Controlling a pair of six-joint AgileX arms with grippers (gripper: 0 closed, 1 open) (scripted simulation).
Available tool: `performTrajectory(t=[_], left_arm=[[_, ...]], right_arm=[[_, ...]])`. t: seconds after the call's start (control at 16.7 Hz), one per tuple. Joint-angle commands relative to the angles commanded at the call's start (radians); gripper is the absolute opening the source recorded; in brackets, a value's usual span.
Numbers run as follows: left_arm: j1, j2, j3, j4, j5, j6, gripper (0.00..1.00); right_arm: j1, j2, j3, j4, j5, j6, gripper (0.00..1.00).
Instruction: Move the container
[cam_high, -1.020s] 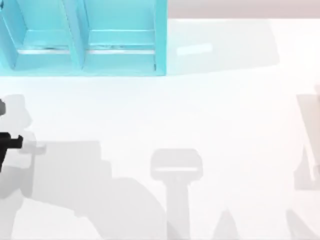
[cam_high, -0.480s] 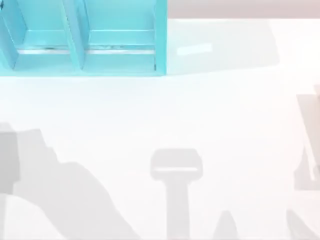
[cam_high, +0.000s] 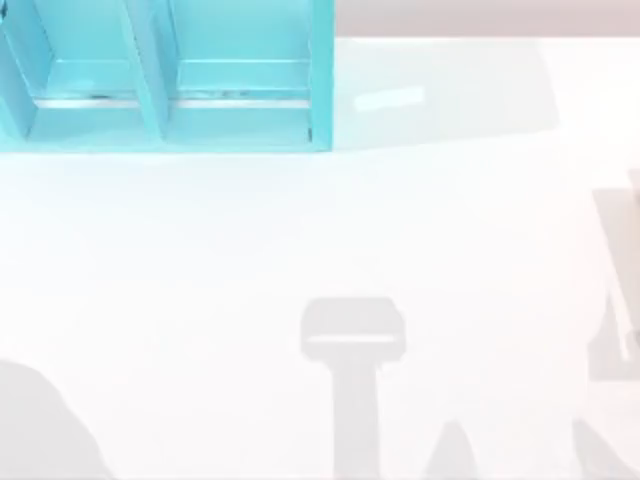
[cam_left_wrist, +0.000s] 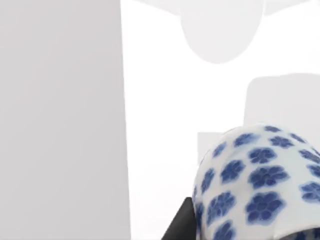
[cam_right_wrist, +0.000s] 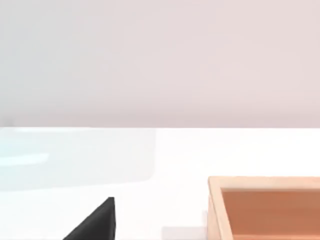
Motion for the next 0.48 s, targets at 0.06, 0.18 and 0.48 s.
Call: performTrajectory(t=[0.06, 0.18, 0.48], left_arm=[[0.000, 0.000, 0.000, 0.000, 0.000, 0.000, 0.00], [-0.003, -0.005, -0.002, 0.003, -0.002, 0.001, 0.00], [-0.002, 0.024, -0.089, 0.121, -0.001, 0.001, 0.00]], right_arm=[[0.000, 0.000, 0.000, 0.000, 0.000, 0.000, 1.00], [0.000, 0.000, 0.000, 0.000, 0.000, 0.000, 1.00], [0.000, 0.000, 0.000, 0.000, 0.000, 0.000, 1.00]])
